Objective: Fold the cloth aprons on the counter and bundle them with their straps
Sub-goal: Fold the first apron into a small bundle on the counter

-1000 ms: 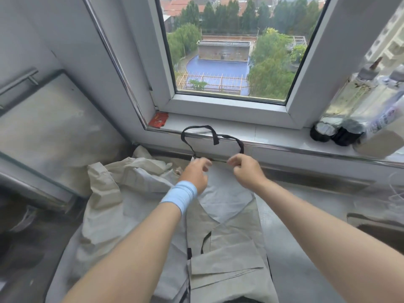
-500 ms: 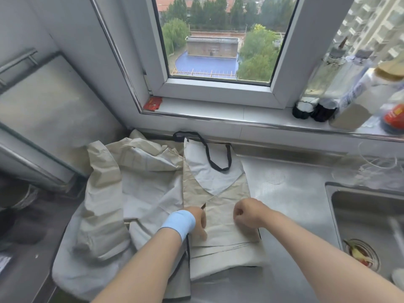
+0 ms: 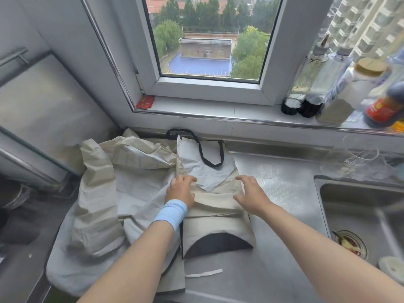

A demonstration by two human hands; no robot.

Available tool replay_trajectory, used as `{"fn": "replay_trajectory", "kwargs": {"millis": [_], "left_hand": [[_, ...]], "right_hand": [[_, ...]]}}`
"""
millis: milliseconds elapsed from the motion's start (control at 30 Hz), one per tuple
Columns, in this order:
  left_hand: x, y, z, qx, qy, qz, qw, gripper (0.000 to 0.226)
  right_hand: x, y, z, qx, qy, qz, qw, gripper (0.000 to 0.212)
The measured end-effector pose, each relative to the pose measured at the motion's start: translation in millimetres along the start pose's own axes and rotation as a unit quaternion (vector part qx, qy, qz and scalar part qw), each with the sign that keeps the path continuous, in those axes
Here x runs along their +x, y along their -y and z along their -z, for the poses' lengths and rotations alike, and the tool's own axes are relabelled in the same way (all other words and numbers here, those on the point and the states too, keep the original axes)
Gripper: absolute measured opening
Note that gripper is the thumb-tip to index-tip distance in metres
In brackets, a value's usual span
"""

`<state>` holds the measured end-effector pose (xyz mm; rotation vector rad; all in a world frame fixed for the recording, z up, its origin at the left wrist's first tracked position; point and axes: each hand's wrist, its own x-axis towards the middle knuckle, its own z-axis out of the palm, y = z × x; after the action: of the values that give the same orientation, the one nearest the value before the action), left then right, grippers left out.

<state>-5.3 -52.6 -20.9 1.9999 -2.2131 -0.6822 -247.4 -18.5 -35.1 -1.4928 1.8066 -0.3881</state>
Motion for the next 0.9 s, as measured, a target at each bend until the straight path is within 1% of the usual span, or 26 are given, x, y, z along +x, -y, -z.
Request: {"fn": "replay_trajectory", "kwargs": {"millis": [33, 67, 133, 167, 200, 267, 333, 400, 467, 500, 533, 567, 600, 633, 667, 700, 733, 800, 833, 867, 900], "left_hand": [[-1, 0, -4, 0.009, 0.021, -0.025, 0.999, 0.041], [-2, 0, -8, 0.015, 0.057, -0.051, 0.997, 0.040], [-6, 0, -17, 0.058, 0.130, -0.092, 0.985, 0.040], [-7, -1, -21, 0.093, 0.151, -0.103, 0.979, 0.046], [-8, 0, -26, 0.127, 0.163, -0.106, 0.973, 0.057], [-8, 0, -33, 0.196, 0.172, -0.109, 0.959, 0.077], [-6, 2, -36, 0.244, 0.162, -0.116, 0.949, 0.085], [-2, 2, -37, 0.268, 0.153, -0.121, 0.943, 0.080], [4, 1, -35, 0.268, 0.156, -0.124, 0.943, 0.064], [6, -1, -31, 0.263, 0.160, -0.126, 0.943, 0.054], [11, -3, -28, 0.253, 0.155, -0.127, 0.947, 0.045], [15, -5, -24, 0.236, 0.137, -0.120, 0.954, 0.036], [20, -7, -18, 0.210, 0.106, -0.102, 0.967, 0.030], [25, -8, -13, 0.178, 0.065, -0.077, 0.979, 0.026], [31, -9, -8, 0.147, 0.022, -0.051, 0.988, 0.024], [38, -7, -3, 0.124, -0.016, -0.035, 0.992, 0.023], [43, -6, 2, 0.110, -0.059, -0.032, 0.992, 0.023], [47, -3, 4, 0.101, -0.134, -0.050, 0.985, 0.042], [46, -2, 2, 0.093, -0.172, -0.071, 0.978, 0.048], [43, -1, -3, 0.094, -0.191, -0.099, 0.972, 0.048], [38, -2, -6, 0.101, -0.179, -0.128, 0.970, 0.042]], "right_hand": [[-1, -2, 0, -0.023, 0.021, 0.018, 0.999, 0.064], [-4, -5, 0, -0.061, 0.048, 0.038, 0.996, 0.069], [-9, -11, -3, -0.164, 0.099, 0.083, 0.978, 0.078], [-11, -15, -6, -0.209, 0.115, 0.103, 0.966, 0.080], [-11, -18, -9, -0.238, 0.122, 0.119, 0.956, 0.079], [-9, -22, -13, -0.262, 0.116, 0.143, 0.947, 0.074], [-3, -25, -15, -0.281, 0.106, 0.165, 0.940, 0.067], [4, -23, -16, -0.287, 0.094, 0.188, 0.935, 0.050], [11, -21, -15, -0.282, 0.084, 0.197, 0.935, 0.035], [15, -19, -13, -0.275, 0.081, 0.188, 0.939, 0.032], [19, -15, -12, -0.248, 0.067, 0.164, 0.952, 0.026], [23, -11, -8, -0.199, 0.050, 0.125, 0.971, 0.017], [28, -5, -4, -0.134, 0.036, 0.082, 0.987, 0.018], [34, -1, -1, -0.073, 0.017, 0.046, 0.996, 0.029], [41, 3, 3, -0.031, 0.002, 0.024, 0.999, 0.036], [49, 7, 6, -0.011, -0.011, 0.009, 1.000, 0.036], [55, 10, 8, -0.002, -0.023, 0.009, 1.000, 0.033], [66, 16, 7, -0.006, -0.041, 0.012, 0.999, 0.022], [67, 19, 5, -0.017, -0.046, 0.006, 0.999, 0.015], [67, 19, 2, -0.044, -0.052, 0.007, 0.998, 0.012], [64, 20, -2, -0.097, -0.070, 0.026, 0.992, 0.025]]}}
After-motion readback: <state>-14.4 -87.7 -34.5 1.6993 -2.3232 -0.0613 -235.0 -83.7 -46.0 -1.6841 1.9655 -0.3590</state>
